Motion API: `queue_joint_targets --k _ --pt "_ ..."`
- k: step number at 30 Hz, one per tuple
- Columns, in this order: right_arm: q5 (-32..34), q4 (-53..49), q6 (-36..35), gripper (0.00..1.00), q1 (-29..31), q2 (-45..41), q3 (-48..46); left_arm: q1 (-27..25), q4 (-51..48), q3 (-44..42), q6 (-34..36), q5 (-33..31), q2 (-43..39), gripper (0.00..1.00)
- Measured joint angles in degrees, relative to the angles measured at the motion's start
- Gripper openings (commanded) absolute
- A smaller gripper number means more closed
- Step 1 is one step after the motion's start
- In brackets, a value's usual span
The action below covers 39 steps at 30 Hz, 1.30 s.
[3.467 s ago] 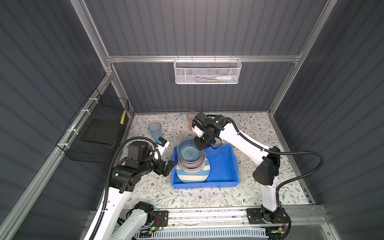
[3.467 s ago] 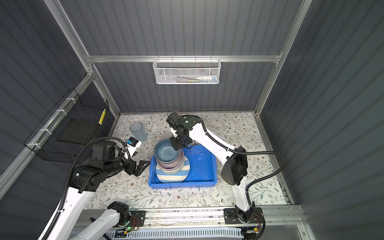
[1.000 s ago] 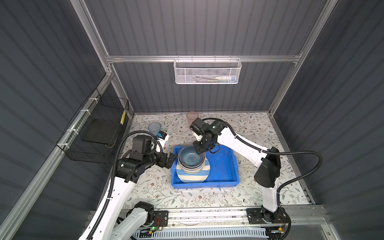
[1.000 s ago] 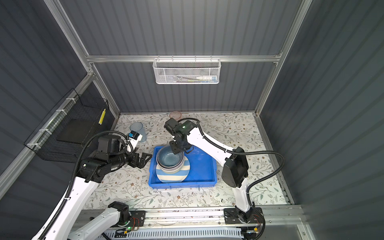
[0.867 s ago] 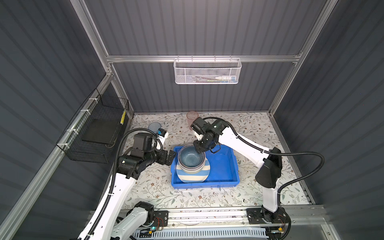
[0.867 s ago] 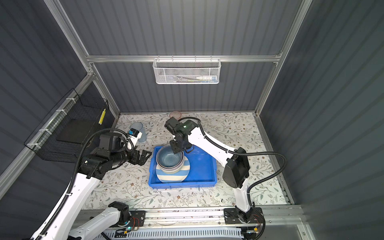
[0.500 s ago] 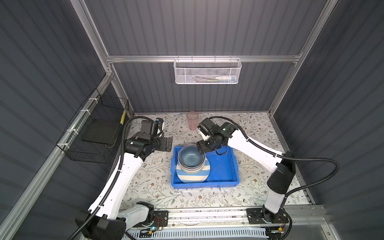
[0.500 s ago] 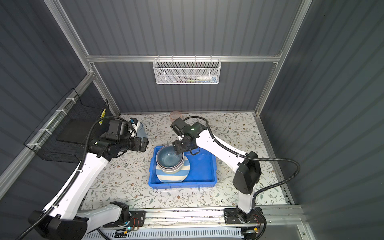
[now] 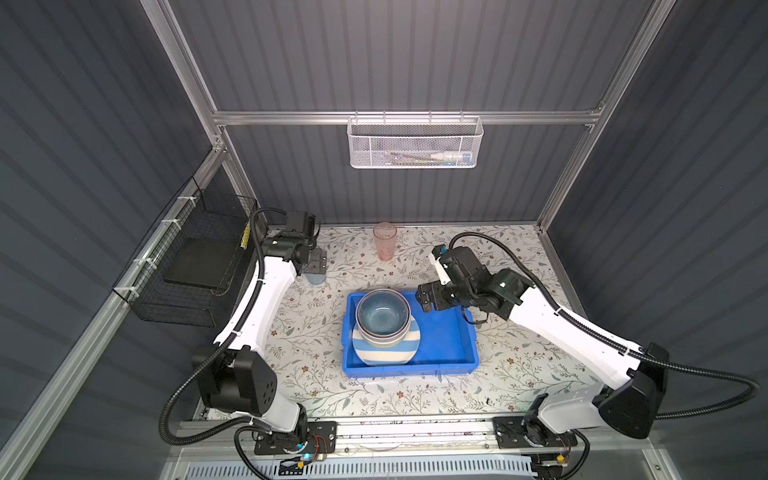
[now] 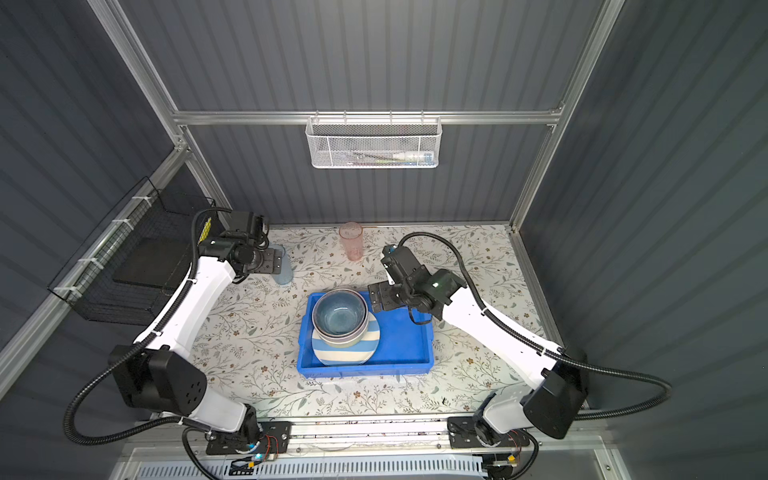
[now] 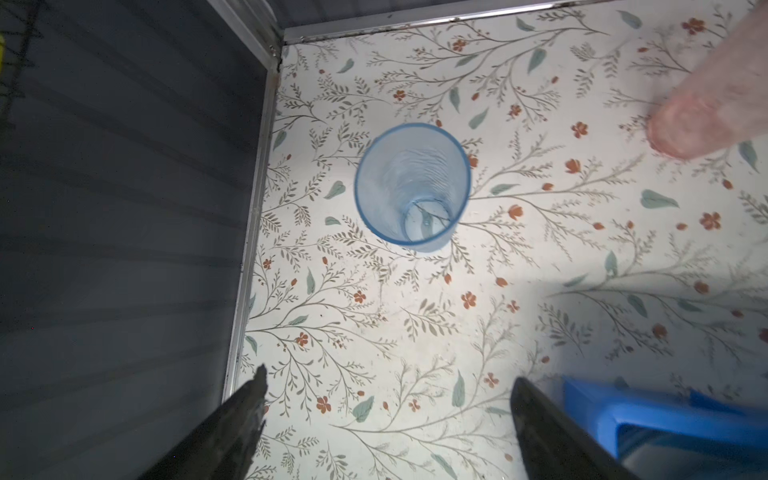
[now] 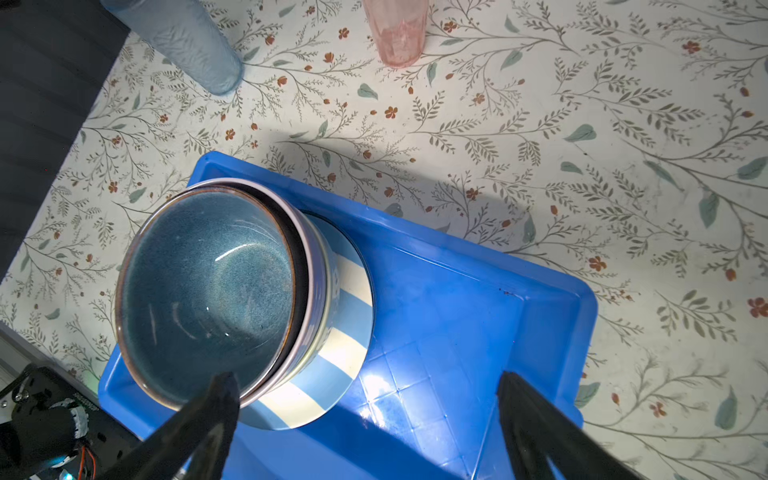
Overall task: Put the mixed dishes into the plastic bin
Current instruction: 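Open the right gripper and raise it while the left gripper moves to the blue tumbler, then close the left gripper on the blue tumbler's rim and lift it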
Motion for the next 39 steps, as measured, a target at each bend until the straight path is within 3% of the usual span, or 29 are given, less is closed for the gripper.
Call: queue_joint_targets --k 3,9,15,26,39 --pt "0.0 1.3 0.7 0.9 -0.2 -1.6 -1.9 4.0 1.0 3.3 0.1 2.6 4.2 0.79" --pt "-0.5 2.6 2.4 0.88 -1.3 -3.6 -4.1 8.4 1.4 10.5 -0.1 6.6 13.0 0.72" --pt "-1.3 3.5 3.6 0.79 -2.4 -5.0 -5.7 8.9 1.6 14.3 0.8 9.2 18.4 0.64" --pt "-3.1 3.9 4.5 0.75 -2.9 -5.4 -6.4 9.9 1.5 19.4 0.9 11.5 26.9 0.55" --pt "-3.5 4.1 4.5 0.68 -4.3 -5.8 -6.7 9.9 0.9 19.5 1.1 13.2 28.0 0.29"
